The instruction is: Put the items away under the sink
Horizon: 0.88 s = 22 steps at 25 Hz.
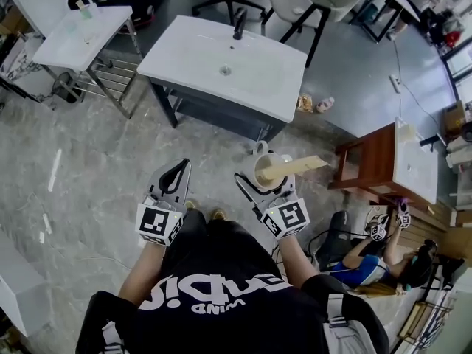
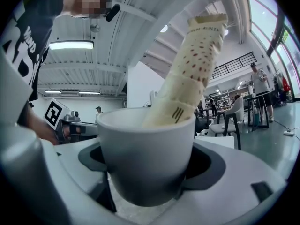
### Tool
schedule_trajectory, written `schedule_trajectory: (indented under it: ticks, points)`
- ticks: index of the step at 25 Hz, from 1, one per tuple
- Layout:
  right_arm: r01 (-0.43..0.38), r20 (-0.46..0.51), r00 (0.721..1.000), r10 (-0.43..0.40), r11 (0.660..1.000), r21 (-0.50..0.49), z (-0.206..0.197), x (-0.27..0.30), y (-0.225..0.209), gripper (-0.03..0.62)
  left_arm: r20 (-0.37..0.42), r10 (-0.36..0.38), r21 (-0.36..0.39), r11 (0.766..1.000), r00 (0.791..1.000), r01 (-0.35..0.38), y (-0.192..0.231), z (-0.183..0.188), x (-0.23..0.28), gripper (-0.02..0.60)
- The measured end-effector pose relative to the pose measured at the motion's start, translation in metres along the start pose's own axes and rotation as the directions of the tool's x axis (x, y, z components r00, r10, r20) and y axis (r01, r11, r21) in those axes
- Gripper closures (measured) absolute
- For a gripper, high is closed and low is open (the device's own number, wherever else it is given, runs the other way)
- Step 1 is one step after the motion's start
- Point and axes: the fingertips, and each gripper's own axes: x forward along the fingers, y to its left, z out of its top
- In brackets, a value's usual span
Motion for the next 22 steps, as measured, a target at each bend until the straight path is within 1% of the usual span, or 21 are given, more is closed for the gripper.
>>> schedule_trajectory:
  ticks: [7,11,14,18,22]
  points:
    - [0.055,0.001,0.998,-0.055,0.998,-0.011,0.0,0.042,-0.012,0.125,-0.009,-0.088,0.015,0.996,0.996,0.088,0.039,0.004,0.04,0.563]
    - [0.082,0.012,0.997,-0.082,0.997,-0.011,0.002,0.063,-0.017,0.125,-0.017,-0.12,0.019,0.993,0.993,0.121,0.058,0.005,0.059,0.563]
    - [0.079,0.013,0.997,-0.078,0.997,-0.022,0.0,0.082,-0.018,0.125,-0.011,-0.129,0.023,0.991,0.992,0.13,0.074,0.006,0.074,0.563]
    - [0.07,-0.001,0.998,-0.07,0.997,-0.026,-0.018,0.1,-0.026,0.125,0.008,-0.149,0.025,0.989,0.989,0.149,0.083,-0.006,0.095,0.563]
    - [0.064,-0.014,0.998,-0.065,0.997,-0.03,-0.044,0.108,-0.031,0.125,0.012,-0.141,0.033,0.989,0.99,0.141,0.091,-0.032,0.112,0.563]
